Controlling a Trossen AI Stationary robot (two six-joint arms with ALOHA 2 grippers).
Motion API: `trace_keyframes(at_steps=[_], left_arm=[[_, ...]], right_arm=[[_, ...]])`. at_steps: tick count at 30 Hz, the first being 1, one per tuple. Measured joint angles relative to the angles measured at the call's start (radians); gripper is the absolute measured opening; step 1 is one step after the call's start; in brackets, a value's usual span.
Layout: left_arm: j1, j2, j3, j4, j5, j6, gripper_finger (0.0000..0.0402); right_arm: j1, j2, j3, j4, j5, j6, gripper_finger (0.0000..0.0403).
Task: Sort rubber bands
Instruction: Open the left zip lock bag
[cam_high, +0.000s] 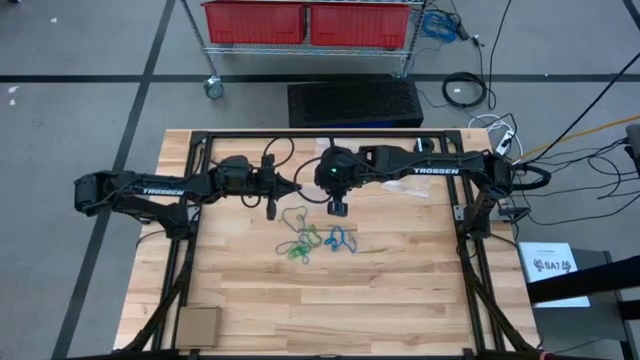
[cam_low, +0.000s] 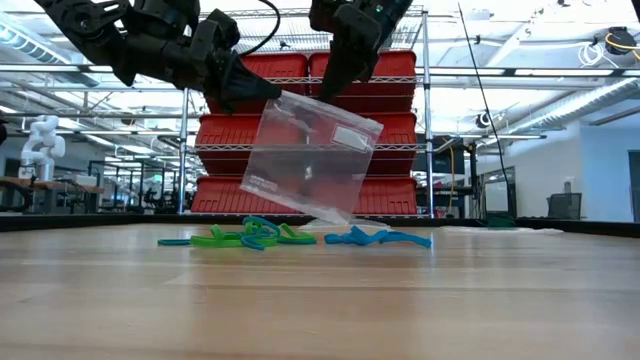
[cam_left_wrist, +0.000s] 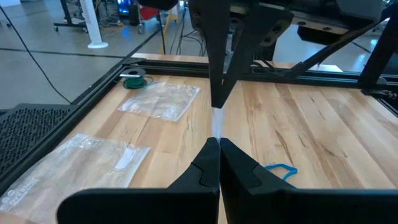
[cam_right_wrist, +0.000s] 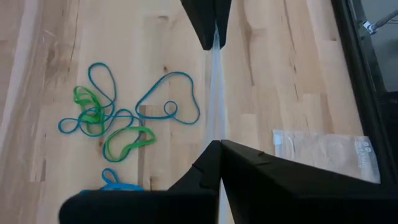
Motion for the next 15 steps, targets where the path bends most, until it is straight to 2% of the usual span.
trace_keyframes(at_steps=[15], left_arm=[[0.0,0.0,0.0,0.002,-0.014,-0.001,0.0001]], right_arm=[[0.006,0.016,0.0,0.016,-0.027,0.04,0.0]])
